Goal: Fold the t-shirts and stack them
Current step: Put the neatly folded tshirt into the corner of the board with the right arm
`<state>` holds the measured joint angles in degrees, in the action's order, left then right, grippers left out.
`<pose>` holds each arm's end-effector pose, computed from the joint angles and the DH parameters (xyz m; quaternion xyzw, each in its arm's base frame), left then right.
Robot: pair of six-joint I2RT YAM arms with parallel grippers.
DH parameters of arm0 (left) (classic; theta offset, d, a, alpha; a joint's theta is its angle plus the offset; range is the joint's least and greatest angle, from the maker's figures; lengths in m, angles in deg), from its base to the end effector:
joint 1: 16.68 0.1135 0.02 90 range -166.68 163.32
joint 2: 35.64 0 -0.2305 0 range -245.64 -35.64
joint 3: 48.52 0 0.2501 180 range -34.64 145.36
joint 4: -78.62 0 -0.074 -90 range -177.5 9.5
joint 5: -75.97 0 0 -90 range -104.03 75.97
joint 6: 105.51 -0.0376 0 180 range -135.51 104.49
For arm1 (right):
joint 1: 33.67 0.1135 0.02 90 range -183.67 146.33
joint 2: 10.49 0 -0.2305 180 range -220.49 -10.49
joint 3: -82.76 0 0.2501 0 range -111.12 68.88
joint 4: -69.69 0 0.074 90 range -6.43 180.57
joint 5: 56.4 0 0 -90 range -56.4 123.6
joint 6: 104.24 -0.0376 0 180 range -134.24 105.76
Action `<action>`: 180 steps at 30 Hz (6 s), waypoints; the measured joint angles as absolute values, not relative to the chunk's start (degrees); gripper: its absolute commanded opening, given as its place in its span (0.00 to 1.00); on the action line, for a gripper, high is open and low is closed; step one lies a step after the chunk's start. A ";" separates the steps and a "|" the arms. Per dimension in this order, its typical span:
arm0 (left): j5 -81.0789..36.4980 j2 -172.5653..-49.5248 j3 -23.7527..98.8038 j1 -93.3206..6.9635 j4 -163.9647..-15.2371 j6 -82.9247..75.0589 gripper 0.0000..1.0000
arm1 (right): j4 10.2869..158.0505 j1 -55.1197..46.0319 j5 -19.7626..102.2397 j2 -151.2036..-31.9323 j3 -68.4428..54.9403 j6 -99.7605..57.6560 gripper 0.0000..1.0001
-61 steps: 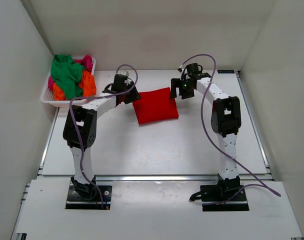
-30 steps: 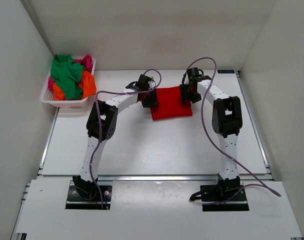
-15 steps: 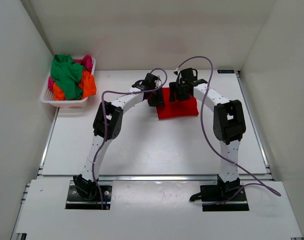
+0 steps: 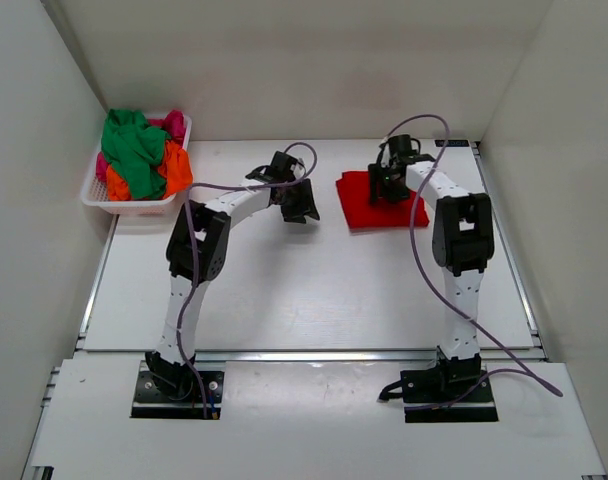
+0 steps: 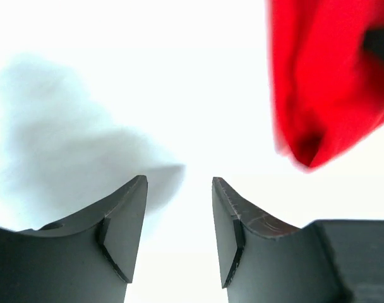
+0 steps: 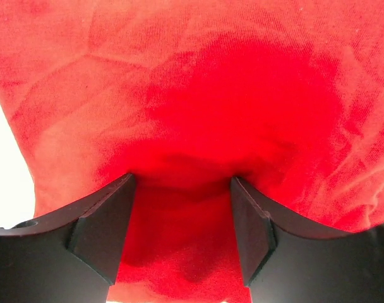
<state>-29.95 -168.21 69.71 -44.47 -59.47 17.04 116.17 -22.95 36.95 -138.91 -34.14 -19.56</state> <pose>0.4193 -0.2327 0.1297 0.0008 0.9486 -0.2590 0.1819 0.4588 0.0891 0.1496 -0.0533 0.9594 0.0663 0.2689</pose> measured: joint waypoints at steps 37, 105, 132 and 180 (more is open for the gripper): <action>-34.85 -141.90 44.64 -36.93 -62.59 16.41 0.56 | 128.94 -46.73 40.97 -156.83 -67.45 -10.01 0.54; -37.62 -125.44 25.85 -38.37 -69.56 20.54 0.55 | 129.20 -41.35 44.43 -145.88 -56.26 -8.35 0.47; -37.62 -125.44 25.85 -38.63 -69.59 21.02 0.55 | 128.81 -45.92 56.49 -159.56 -68.89 -16.50 0.48; -37.65 -124.37 24.67 -38.92 -69.96 22.00 0.54 | 124.06 -44.28 51.20 -148.70 -63.95 -3.32 0.81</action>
